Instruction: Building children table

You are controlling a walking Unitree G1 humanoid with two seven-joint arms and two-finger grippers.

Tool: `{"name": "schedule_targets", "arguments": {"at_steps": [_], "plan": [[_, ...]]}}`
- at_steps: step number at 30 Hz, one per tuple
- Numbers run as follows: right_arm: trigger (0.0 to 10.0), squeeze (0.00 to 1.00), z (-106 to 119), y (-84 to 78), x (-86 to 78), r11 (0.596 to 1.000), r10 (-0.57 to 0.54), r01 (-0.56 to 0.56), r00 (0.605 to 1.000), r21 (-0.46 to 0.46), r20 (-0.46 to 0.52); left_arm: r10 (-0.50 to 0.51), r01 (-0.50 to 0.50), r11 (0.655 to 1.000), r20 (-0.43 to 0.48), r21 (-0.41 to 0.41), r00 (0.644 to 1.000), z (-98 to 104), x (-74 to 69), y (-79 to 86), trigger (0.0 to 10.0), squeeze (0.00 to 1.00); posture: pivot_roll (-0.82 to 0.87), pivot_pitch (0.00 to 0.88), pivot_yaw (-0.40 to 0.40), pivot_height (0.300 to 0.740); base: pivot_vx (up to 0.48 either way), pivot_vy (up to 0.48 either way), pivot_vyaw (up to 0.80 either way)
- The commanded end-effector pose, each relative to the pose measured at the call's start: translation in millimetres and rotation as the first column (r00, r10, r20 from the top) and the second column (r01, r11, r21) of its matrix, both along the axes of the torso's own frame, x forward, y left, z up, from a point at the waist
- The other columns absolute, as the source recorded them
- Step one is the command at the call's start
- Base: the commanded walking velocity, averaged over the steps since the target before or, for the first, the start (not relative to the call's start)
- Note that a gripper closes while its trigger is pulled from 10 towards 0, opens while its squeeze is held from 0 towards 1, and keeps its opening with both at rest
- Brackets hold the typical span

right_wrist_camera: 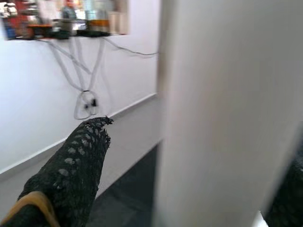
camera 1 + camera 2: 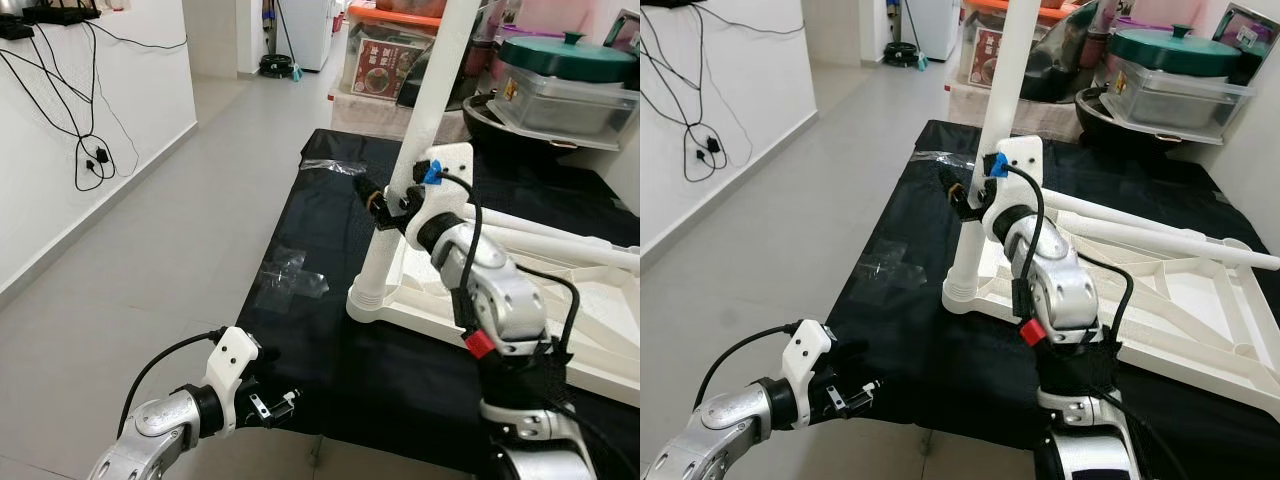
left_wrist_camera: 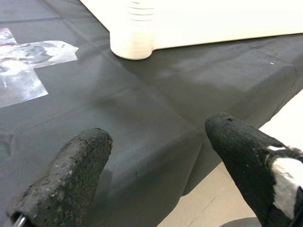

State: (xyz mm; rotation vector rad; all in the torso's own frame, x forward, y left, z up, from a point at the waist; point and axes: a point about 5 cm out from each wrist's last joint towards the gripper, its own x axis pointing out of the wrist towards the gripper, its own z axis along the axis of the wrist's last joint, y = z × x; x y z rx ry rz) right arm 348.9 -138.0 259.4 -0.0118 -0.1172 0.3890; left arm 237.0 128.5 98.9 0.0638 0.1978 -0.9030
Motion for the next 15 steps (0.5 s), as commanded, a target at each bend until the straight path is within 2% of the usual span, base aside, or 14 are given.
{"name": "schedule_targets", "arguments": {"at_steps": [1, 8, 15], "plan": [[10.0, 0.00, 2.3, 1.5, 2.1, 0.998, 0.060, -0.060, 0.998, -0.028, 0.005, -0.009, 0.009, 1.000, -0.012, 0.007, 1.000, -4.1, -0.8, -1.5, 10.0, 0.00, 0.02, 0.000, -0.095, 0.740, 0.000, 0.000, 0.00], [10.0, 0.00, 10.0, 0.9, 5.2, 0.986, 0.151, -0.148, 0.988, -0.080, 0.034, -0.008, 0.008, 1.000, -0.011, 0.006, 1.000, -4.4, -0.3, -1.7, 10.0, 0.00, 0.02, 0.000, -0.097, 0.740, 0.000, 0.000, 0.00], [10.0, 0.00, 8.1, -6.7, 14.7, 0.981, 0.155, -0.151, 0.987, -0.124, 0.028, -0.001, 0.001, 1.000, -0.012, 0.006, 1.000, -5.2, -1.0, -1.5, 10.0, 0.00, 0.03, 0.000, -0.108, 0.740, 0.000, 0.000, 0.00]]}}
